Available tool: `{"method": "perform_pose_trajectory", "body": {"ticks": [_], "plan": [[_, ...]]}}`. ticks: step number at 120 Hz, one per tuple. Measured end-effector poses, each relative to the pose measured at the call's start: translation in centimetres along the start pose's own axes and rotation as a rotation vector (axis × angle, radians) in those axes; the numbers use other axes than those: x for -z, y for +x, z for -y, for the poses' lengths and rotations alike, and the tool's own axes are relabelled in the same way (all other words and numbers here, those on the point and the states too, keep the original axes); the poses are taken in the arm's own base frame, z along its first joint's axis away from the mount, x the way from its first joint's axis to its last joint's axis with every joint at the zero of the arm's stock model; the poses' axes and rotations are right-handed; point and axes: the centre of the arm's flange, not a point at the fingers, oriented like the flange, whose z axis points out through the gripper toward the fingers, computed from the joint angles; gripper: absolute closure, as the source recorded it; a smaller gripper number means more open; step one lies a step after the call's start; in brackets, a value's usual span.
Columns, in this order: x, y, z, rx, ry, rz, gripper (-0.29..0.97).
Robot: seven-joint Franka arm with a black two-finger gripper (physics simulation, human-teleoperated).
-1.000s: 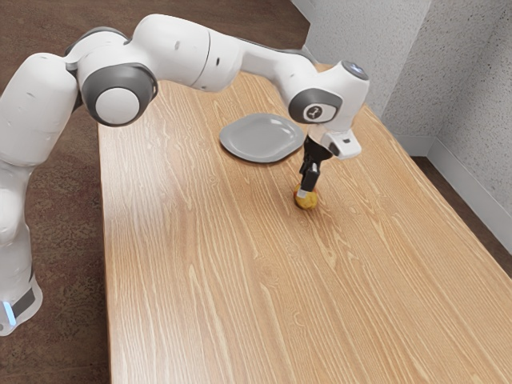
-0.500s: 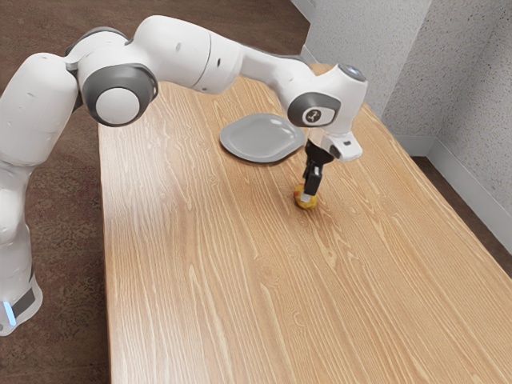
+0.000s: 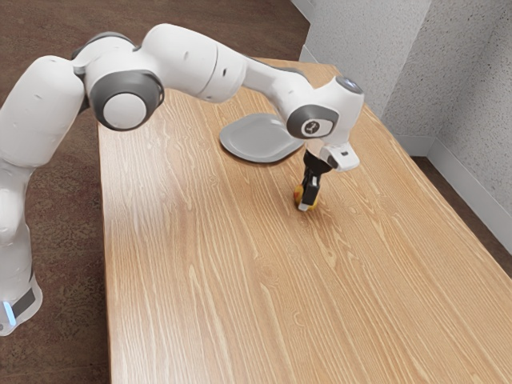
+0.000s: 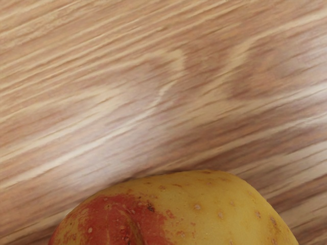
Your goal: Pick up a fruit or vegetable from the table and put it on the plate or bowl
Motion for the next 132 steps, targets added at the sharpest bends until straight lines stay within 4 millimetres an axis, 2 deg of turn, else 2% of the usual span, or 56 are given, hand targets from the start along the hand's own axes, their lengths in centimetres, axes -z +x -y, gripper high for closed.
{"method": "perform_pose_trajectory", "body": {"ticks": [15, 34, 56, 76, 90, 107, 117, 132], "plan": [[0.4, 0.0, 0.1, 0.002, 0.010, -0.006, 0.28], [0.9, -0.1, 0.3, 0.012, 0.017, -0.012, 0.33], [1.5, -0.9, 1.5, 0.054, 0.013, -0.016, 0.38], [3.6, -1.8, 1.9, 0.081, 0.019, -0.028, 0.40], [6.9, -3.9, 3.7, 0.129, 0.038, -0.043, 0.38], [11.5, -7.9, 6.3, 0.206, 0.056, -0.058, 0.38], [12.7, -10.3, 8.2, 0.257, 0.059, -0.045, 0.38], [13.4, -13.2, 10.5, 0.325, 0.054, -0.014, 0.38]]}}
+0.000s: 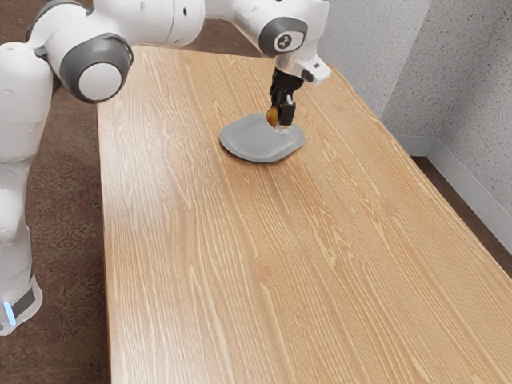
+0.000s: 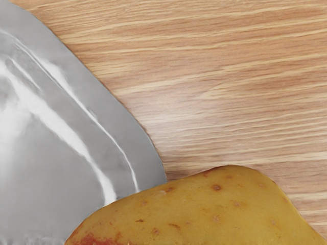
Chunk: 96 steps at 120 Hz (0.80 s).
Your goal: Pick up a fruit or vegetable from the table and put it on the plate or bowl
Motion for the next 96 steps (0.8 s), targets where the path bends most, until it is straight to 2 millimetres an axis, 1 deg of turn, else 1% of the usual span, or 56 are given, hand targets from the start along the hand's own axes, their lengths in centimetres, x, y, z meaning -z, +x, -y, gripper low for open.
{"method": "perform_pose_trajectory", "body": {"ticks": [9, 19, 27, 32, 35, 40, 48, 73, 96], "plan": [[0.1, -1.0, 1.4, 0.032, -0.002, 0.021, 0.38], [0.1, -1.8, 2.4, 0.057, -0.004, 0.040, 0.38], [0.0, -2.6, 3.9, 0.088, -0.001, 0.052, 0.38], [0.0, -2.9, 4.4, 0.098, 0.000, 0.057, 0.38], [0.0, -2.9, 4.5, 0.100, 0.001, 0.058, 0.35], [0.0, -2.9, 4.4, 0.102, -0.002, 0.060, 0.24], [-0.1, -2.7, 4.3, 0.100, -0.003, 0.055, 0.16], [0.2, -2.6, 4.4, 0.103, -0.008, 0.032, 0.06], [0.8, -2.8, 4.5, 0.103, -0.009, 0.018, 0.02]]}}
